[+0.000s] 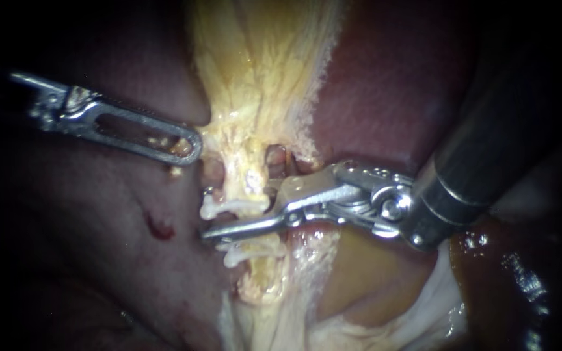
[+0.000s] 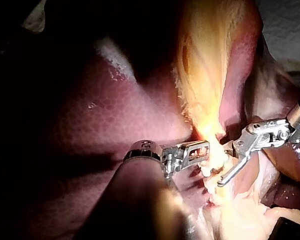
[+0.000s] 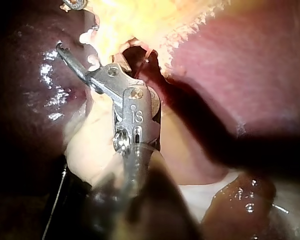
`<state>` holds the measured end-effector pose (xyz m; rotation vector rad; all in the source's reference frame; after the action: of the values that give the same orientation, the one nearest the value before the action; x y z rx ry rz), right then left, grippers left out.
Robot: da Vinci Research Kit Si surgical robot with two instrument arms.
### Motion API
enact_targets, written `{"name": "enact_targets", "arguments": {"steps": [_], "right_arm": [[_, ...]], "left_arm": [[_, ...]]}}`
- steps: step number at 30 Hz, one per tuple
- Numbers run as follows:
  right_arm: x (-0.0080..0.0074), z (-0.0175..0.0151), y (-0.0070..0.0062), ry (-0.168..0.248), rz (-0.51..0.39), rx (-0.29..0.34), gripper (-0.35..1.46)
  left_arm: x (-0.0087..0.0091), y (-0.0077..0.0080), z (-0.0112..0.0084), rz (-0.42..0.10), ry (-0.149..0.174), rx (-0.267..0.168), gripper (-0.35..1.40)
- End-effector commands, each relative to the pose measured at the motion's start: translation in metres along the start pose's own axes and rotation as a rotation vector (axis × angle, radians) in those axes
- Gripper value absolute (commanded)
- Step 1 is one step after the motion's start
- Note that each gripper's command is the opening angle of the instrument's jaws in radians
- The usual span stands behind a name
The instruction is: Going back third clip left tube
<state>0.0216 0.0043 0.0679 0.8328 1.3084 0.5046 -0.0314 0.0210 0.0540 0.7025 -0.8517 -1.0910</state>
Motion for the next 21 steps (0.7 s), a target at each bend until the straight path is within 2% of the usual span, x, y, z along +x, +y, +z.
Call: {"name": "enact_targets", "arguments": {"steps": [1,5,11,21], "right_arm": [[-0.0001,-0.0001,0.0002,0.0,-0.013,-0.006,0.48],[-0.0002,-0.0005,0.0009,0.002,-0.087,-0.041,0.49],[-0.0008,-0.0018,0.0015,0.0,-0.135,-0.062,0.5],[-0.0016,-0.0051,0.0003,-0.009,-0.208,-0.051,0.5]], "left_arm": [[0.0,0.0,0.0,0.0,0.0,0.0,-0.35],[0.0001,0.0,0.0001,0.0,0.0,0.0,-0.35],[0.0002,0.0,0.0001,0.001,-0.001,-0.001,-0.35],[0.0003,0.0001,0.0002,0.002,-0.001,-0.001,-0.35]]}}
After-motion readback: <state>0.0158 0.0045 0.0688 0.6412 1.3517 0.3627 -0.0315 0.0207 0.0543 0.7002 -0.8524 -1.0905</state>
